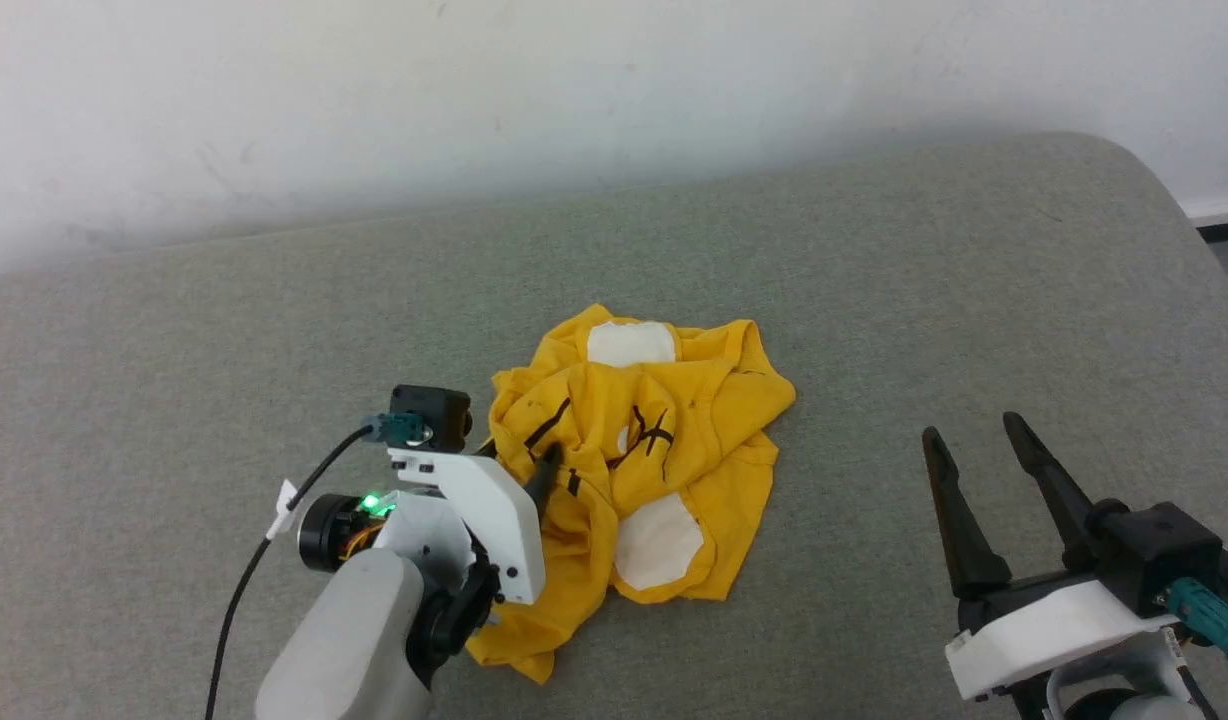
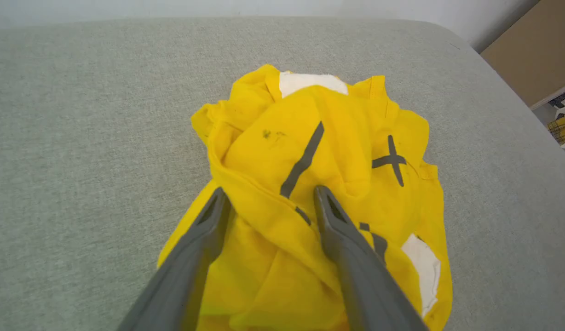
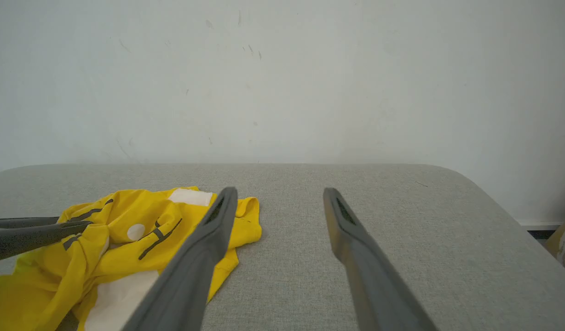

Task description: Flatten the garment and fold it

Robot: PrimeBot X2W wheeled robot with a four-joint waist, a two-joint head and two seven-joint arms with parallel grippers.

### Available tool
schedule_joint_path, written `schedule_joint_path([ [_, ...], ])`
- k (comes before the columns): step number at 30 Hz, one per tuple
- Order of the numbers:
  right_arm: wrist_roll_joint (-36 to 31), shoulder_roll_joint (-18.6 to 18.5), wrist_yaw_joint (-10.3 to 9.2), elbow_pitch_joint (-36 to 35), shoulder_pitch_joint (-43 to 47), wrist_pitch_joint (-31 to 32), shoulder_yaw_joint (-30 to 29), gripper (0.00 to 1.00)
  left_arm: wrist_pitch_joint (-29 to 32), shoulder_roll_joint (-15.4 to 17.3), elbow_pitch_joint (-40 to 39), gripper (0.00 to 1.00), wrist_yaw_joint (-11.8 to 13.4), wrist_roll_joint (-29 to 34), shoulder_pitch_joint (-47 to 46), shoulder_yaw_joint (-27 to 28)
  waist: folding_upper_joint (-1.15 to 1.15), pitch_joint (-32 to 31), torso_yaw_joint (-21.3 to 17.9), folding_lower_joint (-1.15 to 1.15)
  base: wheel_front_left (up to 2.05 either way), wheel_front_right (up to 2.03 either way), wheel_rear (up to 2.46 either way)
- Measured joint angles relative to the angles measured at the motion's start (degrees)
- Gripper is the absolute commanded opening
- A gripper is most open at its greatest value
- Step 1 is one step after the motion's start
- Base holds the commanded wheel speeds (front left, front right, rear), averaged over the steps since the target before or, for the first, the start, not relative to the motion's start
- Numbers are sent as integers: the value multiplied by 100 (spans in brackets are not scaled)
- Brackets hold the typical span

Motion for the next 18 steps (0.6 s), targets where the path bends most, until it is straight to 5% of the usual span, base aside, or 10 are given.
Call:
schedule_joint_path([
  [1,8,-1,0,21,1,-8,-8,100,0,7,-9,19,1,-11,0,1,0,8,-28,0,0,0,0],
  [2,21,-1,0,41,1,-38,-16,100,-1,22,-35,0,1,-24,-1,2,0,15,-49,0,0,0,0],
  [10,90,-1,0,136,8,-109,-78,100,-645,355,-1190,0,324,213,224,204,0,-37,79,-1,0,0,0],
  [18,87,-2,0,91,153,-137,-216,100,-137,559,-2681,0,1014,44,2535,219,0,-167,373,-1,0,0,0],
])
